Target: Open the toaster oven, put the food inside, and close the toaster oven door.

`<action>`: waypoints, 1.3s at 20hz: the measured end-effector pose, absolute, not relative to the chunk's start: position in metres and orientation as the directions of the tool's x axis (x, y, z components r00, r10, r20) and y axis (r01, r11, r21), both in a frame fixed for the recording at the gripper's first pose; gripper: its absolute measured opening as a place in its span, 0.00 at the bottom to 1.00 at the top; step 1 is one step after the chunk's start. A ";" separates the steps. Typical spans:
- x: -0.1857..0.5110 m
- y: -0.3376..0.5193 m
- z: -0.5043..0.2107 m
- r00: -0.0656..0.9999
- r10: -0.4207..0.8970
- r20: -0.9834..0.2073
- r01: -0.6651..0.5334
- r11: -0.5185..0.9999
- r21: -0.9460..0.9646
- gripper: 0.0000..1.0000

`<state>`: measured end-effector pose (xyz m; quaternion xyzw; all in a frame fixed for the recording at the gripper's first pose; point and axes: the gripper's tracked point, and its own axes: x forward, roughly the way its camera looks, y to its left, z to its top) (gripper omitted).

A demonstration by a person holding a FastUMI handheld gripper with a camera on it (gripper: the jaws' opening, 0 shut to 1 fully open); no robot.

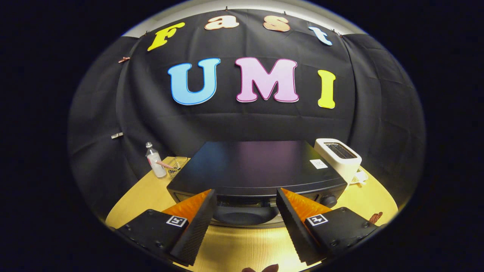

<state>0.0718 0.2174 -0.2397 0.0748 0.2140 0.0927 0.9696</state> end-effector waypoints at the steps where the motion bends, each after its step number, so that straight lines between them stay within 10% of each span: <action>1: 0.074 0.219 -0.247 0.885 0.207 -0.417 -0.140 0.973 0.186 0.98; 26: -0.014 0.213 -0.286 0.862 0.166 -0.480 -0.086 0.979 0.184 0.97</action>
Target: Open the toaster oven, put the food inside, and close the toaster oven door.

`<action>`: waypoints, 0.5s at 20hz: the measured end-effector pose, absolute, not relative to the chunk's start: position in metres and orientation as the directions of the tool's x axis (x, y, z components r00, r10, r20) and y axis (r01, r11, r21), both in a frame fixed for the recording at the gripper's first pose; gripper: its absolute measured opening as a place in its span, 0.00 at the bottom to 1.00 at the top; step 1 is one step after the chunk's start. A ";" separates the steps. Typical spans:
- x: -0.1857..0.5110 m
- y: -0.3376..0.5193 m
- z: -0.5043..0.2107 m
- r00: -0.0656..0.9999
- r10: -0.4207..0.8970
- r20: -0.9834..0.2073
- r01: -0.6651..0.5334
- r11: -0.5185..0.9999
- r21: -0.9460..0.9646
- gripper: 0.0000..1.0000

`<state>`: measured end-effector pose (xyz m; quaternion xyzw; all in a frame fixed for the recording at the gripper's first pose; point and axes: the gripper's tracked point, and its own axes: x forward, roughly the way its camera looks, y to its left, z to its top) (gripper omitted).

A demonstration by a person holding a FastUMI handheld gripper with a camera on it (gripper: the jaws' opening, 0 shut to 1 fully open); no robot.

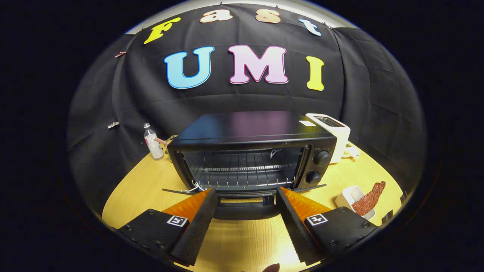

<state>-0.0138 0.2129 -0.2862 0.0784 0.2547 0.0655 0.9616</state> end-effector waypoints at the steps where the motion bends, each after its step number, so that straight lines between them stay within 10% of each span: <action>1: -0.016 0.213 -0.288 0.859 0.168 -0.483 -0.088 0.979 0.183 0.97; 10: -0.050 0.214 -0.316 0.824 0.173 -0.539 -0.106 0.982 0.154 0.98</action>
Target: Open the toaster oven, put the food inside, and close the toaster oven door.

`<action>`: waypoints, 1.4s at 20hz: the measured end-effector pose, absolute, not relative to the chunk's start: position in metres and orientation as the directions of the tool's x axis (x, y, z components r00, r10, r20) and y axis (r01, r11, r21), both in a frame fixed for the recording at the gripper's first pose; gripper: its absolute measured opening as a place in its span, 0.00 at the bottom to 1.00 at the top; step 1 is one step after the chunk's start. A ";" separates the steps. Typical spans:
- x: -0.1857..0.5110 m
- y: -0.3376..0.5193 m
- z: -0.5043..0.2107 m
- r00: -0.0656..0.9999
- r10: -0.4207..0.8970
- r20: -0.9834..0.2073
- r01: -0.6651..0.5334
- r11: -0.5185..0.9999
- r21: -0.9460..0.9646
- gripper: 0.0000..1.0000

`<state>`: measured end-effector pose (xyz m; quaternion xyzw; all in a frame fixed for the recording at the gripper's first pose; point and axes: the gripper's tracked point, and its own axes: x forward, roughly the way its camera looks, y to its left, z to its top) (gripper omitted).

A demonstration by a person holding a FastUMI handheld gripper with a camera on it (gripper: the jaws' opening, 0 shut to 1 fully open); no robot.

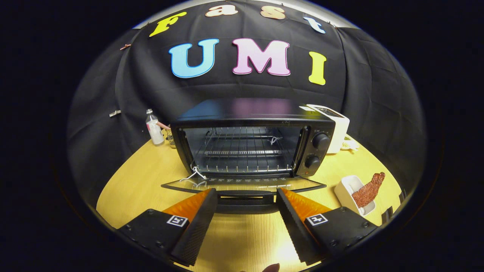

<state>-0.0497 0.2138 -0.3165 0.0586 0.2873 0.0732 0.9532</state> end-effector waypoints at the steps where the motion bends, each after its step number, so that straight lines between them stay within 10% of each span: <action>1: -0.054 0.214 -0.324 0.812 0.174 -0.557 -0.109 0.983 0.149 0.98; 10: -0.087 0.214 -0.353 0.721 0.246 -0.647 -0.214 0.968 0.129 0.99; 28: -0.047 0.012 -0.201 0.865 0.311 -0.393 -0.272 0.950 0.152 0.98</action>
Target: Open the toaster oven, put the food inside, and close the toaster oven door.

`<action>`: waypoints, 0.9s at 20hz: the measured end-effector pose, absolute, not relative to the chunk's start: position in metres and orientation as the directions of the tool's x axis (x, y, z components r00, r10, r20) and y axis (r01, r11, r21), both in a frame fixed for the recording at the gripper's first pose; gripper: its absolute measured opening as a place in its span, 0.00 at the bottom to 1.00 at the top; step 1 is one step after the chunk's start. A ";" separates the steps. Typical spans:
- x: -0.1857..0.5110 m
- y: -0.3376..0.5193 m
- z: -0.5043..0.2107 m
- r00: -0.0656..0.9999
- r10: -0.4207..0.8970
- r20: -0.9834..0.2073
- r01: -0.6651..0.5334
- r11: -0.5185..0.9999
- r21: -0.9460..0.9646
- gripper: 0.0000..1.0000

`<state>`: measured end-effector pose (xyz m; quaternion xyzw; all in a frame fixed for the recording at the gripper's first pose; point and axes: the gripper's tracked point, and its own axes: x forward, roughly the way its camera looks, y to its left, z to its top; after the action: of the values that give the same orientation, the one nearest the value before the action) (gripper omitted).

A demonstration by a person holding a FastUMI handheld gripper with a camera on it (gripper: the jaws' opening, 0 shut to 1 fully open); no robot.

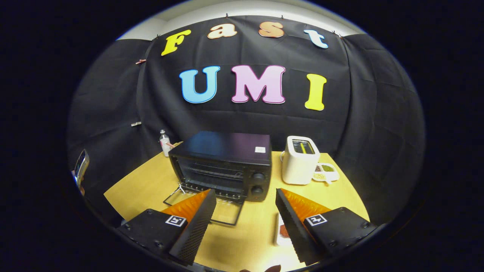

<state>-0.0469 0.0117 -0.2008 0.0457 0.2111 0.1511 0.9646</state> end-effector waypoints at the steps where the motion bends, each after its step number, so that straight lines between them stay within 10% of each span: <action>1: -0.043 -0.008 -0.202 0.866 0.301 -0.398 -0.264 0.953 0.147 0.98; 12: -0.007 -0.123 -0.316 0.646 0.397 -0.652 -0.242 0.917 0.319 0.97; 18: -0.011 -0.111 -0.410 0.390 0.524 -0.757 -0.142 0.847 0.513 0.77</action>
<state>-0.0108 -0.1108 -0.4097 0.1862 0.5129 0.2051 0.8125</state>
